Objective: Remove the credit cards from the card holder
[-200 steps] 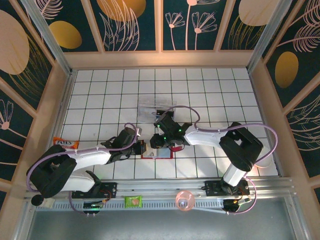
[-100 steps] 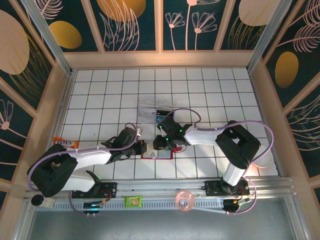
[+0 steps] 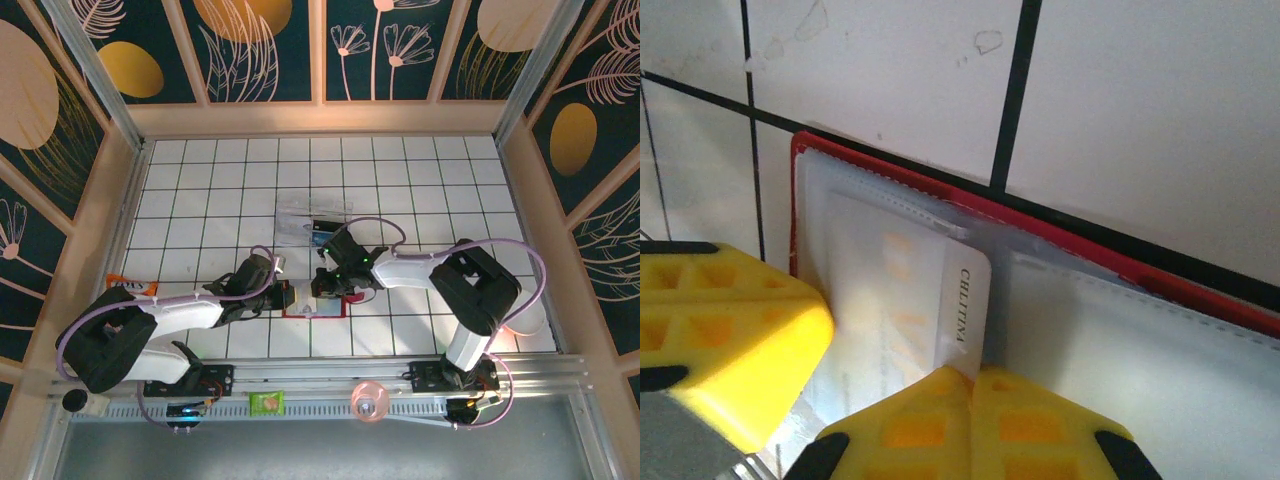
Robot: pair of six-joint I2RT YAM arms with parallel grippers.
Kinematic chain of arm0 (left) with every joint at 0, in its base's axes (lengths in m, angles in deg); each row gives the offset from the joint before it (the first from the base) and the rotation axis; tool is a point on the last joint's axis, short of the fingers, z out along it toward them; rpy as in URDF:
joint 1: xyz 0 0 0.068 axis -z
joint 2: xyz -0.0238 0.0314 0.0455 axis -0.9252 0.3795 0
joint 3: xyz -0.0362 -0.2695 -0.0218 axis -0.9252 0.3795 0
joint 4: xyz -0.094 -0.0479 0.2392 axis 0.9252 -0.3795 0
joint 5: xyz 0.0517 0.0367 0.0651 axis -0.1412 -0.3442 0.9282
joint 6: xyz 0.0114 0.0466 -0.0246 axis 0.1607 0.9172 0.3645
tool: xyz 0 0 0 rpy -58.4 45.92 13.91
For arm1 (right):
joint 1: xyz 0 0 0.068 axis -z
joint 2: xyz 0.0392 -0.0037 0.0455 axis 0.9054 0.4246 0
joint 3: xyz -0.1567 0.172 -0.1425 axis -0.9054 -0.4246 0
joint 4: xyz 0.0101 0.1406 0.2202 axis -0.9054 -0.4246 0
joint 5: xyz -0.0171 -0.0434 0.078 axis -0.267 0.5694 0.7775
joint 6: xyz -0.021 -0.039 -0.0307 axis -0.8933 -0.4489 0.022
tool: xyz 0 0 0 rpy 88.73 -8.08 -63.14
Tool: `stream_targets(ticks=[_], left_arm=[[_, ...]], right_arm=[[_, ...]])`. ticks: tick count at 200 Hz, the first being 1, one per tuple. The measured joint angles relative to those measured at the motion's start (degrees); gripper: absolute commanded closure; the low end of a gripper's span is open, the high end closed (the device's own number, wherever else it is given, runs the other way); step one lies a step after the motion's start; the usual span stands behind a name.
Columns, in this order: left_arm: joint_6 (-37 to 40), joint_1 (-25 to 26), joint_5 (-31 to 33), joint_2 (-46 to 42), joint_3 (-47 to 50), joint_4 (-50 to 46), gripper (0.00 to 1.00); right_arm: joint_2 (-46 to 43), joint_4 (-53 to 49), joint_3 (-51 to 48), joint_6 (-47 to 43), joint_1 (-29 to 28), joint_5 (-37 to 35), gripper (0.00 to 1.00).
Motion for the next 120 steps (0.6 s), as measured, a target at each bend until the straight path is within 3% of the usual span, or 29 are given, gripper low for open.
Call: stream_targets(ticks=[61, 120], left_arm=[[0.0, 0.0, -0.72, 0.59, 0.0, 0.85, 1.0], [0.0, 0.0, -0.81, 0.59, 0.0, 0.9, 1.0]], right_arm=[[-3.87, 0.35, -2.99, -0.02, 0.59, -0.48, 1.0], [-9.9, -6.36, -3.76, -0.31, 1.57, -3.69, 1.0]])
